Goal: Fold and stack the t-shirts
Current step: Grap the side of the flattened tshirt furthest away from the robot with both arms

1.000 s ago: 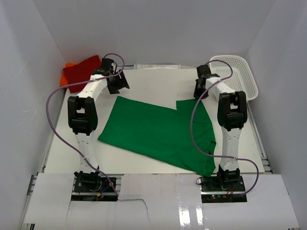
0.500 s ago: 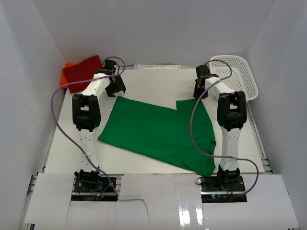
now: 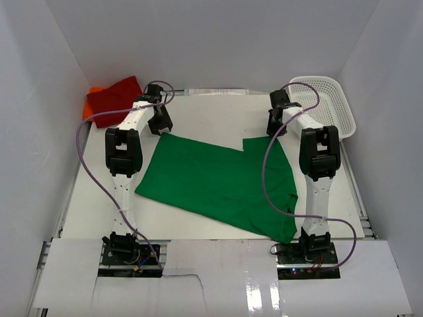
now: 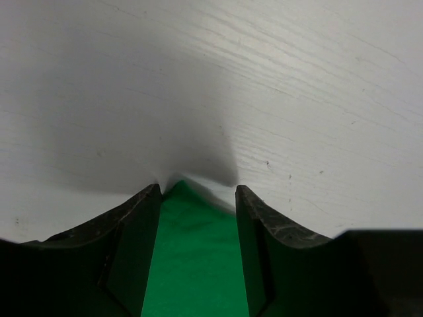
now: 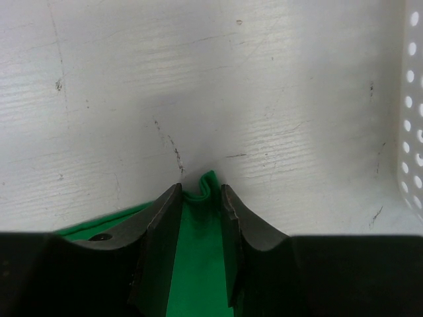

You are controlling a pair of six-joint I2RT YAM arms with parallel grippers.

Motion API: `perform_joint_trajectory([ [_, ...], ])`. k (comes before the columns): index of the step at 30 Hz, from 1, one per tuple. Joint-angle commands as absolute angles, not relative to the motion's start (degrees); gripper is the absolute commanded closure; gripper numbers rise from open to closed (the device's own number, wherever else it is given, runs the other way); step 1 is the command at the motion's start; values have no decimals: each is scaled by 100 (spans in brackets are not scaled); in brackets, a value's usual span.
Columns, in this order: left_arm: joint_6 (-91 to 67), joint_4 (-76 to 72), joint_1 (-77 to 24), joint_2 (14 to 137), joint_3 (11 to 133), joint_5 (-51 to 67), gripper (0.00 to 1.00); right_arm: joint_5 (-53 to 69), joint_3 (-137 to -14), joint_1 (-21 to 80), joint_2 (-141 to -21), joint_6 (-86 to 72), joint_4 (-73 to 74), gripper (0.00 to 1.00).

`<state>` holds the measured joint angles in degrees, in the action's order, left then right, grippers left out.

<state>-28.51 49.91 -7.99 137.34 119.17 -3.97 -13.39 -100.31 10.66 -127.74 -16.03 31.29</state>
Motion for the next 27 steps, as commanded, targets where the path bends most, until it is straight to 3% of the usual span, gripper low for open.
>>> perform_joint_trajectory([
  [1,-2848,5150,-800,13711,12006,-527,42,-1494,-9888,1081,-12647,-1521,3182,66],
  [4,-2839,5150,-800,13711,11980,-562,64,-1468,-9896,1081,-12648,-1512,3182,75],
  [9,-2848,5150,-800,13588,11874,-606,73,-1468,-9949,1081,-12665,-1503,3182,79],
  [12,-2804,5168,-809,13553,11944,-668,86,-1477,-10106,1081,-12665,-1468,3208,88],
  [14,-2795,5246,-800,13579,12128,-685,100,-1529,-10282,1081,-12700,-1450,3278,92],
  [20,-2742,5624,-791,13799,12954,-659,100,-1661,-10784,1090,-12595,-1327,3533,92],
  [27,-2663,5511,-826,13325,12421,-721,100,-1679,-9863,1169,-11664,-1274,3059,92],
])
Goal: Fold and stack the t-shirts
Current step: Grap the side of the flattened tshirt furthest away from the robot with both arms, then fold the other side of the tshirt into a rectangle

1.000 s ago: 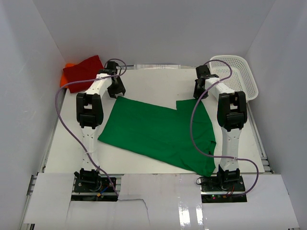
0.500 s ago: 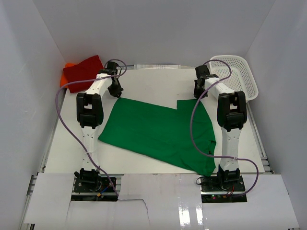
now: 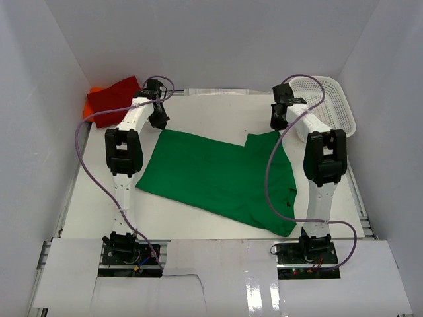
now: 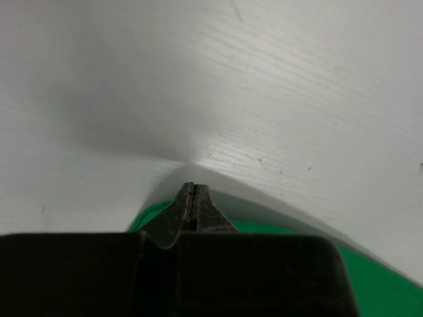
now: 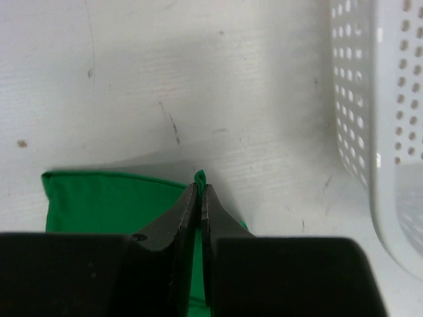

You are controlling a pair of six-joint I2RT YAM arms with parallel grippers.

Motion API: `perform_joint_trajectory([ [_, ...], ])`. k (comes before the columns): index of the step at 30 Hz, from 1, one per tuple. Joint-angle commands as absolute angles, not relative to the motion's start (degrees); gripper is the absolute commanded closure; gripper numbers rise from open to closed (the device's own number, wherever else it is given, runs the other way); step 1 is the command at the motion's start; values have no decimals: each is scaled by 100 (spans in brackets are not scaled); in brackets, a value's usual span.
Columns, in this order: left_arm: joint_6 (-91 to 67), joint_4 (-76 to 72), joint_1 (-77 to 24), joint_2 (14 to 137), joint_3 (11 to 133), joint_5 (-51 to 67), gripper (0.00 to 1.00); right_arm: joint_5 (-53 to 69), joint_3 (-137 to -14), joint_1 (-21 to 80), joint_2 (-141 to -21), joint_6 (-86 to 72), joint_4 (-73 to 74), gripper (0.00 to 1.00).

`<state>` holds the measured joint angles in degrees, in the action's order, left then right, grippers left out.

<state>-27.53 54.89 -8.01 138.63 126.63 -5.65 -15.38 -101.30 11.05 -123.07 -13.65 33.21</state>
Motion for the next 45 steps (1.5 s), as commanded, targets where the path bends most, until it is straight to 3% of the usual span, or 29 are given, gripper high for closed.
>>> perform_joint_trajectory([
  [1,-2628,5476,-826,13272,12332,-756,100,-1670,-9740,1178,-11446,-1274,3032,92],
  [10,-2654,5160,-835,12692,11199,-967,100,-1749,-8096,1546,-9987,-1397,2646,92],
  [19,-2663,5115,-826,12428,11083,-941,100,-1793,-7094,1933,-8930,-1529,2839,92],
  [45,-2760,4948,-835,11154,9800,-1019,100,-1547,-5617,3146,-6250,-2425,4289,92],
])
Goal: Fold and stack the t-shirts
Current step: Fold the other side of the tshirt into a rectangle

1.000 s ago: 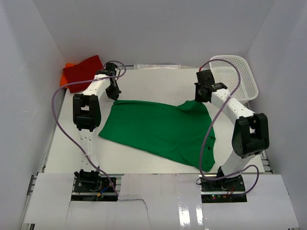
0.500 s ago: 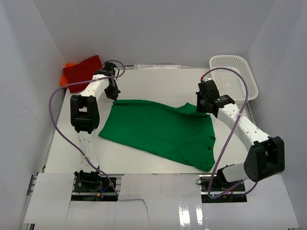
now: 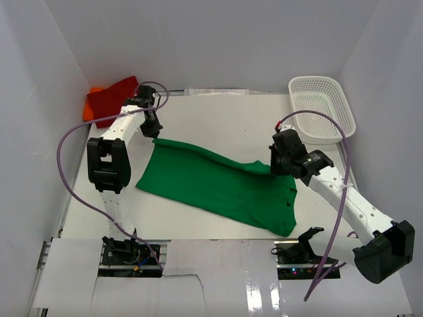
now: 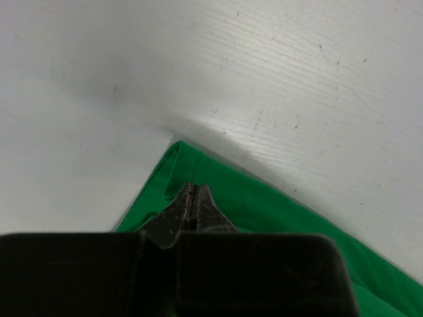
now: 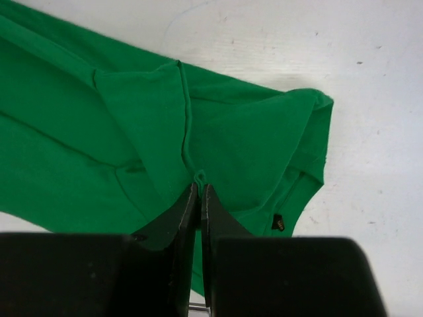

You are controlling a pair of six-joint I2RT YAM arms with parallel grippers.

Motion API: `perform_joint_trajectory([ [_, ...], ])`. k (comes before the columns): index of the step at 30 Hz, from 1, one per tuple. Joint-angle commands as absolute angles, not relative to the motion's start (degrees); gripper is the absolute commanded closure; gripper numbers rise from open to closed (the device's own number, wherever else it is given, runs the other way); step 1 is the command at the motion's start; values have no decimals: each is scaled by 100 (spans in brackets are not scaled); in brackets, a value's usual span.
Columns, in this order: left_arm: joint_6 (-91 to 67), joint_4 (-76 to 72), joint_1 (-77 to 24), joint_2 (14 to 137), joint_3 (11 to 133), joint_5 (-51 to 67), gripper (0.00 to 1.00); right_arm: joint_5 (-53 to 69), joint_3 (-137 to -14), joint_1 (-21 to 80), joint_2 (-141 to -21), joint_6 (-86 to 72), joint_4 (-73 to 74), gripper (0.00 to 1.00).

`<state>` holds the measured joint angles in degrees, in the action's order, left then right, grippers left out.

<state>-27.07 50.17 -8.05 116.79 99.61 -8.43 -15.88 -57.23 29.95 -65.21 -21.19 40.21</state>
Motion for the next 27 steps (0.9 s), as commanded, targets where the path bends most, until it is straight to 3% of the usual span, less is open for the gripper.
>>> perform_joint_trajectory([
  [1,-2768,4957,-835,11075,9730,-1020,100,-1547,-5521,3260,-6179,-2548,4385,92],
  [11,-2830,4702,-826,10749,8825,-1072,100,-1644,-5116,4411,-5441,-3593,4957,92],
  [18,-2856,4588,-817,10644,8482,-1116,100,-1784,-4790,5361,-5633,-4323,4983,92],
  [20,-2830,4570,-800,10617,8341,-1064,99,-1802,-4746,5423,-5748,-4385,5044,75],
  [21,-2865,4579,-765,10565,8210,-1063,79,-1819,-4729,5432,-5765,-4438,5158,47],
  [22,-2865,4597,-739,10495,8131,-1072,78,-1854,-4729,5432,-5757,-4473,5229,43],
  [24,-2962,4597,-625,10215,7911,-1151,51,-2082,-4816,5432,-5687,-4613,5465,40],
  [25,-3058,4614,-572,10082,7701,-1151,31,-2318,-4869,5432,-5591,-4658,5519,27],
  [27,-3129,4579,-397,9784,7498,-1282,17,-2478,-5035,5397,-5520,-4667,5581,23],
])
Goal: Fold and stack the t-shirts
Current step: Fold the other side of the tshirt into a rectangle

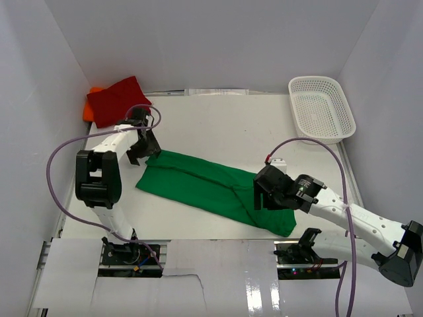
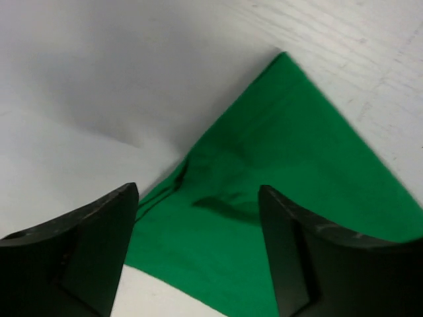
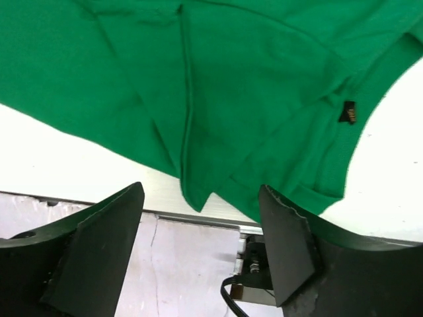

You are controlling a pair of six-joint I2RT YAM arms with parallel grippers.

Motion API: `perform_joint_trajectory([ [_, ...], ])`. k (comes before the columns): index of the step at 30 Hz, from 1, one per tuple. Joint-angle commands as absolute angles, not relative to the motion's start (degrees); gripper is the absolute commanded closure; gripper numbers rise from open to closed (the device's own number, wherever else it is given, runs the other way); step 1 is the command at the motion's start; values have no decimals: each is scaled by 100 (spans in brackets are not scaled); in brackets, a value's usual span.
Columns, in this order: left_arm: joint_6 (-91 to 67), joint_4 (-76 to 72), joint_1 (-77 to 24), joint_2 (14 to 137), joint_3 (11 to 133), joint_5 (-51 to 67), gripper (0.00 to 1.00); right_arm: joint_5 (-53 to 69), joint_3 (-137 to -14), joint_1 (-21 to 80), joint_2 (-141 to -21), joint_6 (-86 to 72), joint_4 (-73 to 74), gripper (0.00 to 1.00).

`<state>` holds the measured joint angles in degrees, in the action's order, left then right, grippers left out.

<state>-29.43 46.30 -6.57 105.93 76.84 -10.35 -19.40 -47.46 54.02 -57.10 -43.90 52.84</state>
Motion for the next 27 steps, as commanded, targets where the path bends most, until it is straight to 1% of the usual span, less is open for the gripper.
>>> perform_joint_trajectory([
  [1,-3146,4544,-343,9495,7401,-1318,14,-2539,-5080,5353,-5537,-4615,5590,22],
  [5,-2971,4474,-229,9141,7645,-1327,14,-2733,-5133,5011,-6063,-4316,5502,23],
  [9,-2795,4403,-264,9386,8085,-661,17,-2716,-4992,4441,-6556,-3929,4949,27],
  [10,-2769,4299,-281,9448,8147,-268,18,-2681,-4957,4299,-6661,-3877,4870,30],
  [12,-2742,4167,-395,9632,8278,-10,19,-2532,-4966,3931,-6758,-3614,4580,34],
  [13,-2690,3983,-439,9702,8314,444,20,-2523,-4983,3877,-6881,-3595,4553,43],
  [15,-2672,3938,-615,9982,8524,658,22,-2592,-5062,3832,-7091,-3560,4526,51],
  [16,-2620,3894,-685,10080,8595,790,24,-2628,-5071,3832,-7154,-3560,4526,60],
  [17,-2602,3894,-833,10177,8665,800,25,-2611,-5063,3806,-7206,-3560,4492,67],
  [18,-2575,3894,-896,10360,8753,835,25,-2584,-5045,3788,-7303,-3560,4465,71],
  [19,-2540,3920,-931,10432,8771,905,26,-2506,-5010,3779,-7347,-3560,4430,78],
  [22,-2566,3999,-1011,10547,8649,940,27,-2356,-4817,3771,-7435,-3568,4263,89],
  [23,-2601,4025,-1011,10556,8596,958,27,-2312,-4756,3762,-7444,-3568,4219,91],
  [27,-2602,4060,-1011,10573,8385,923,28,-2119,-4396,3612,-7576,-3525,3956,92],
])
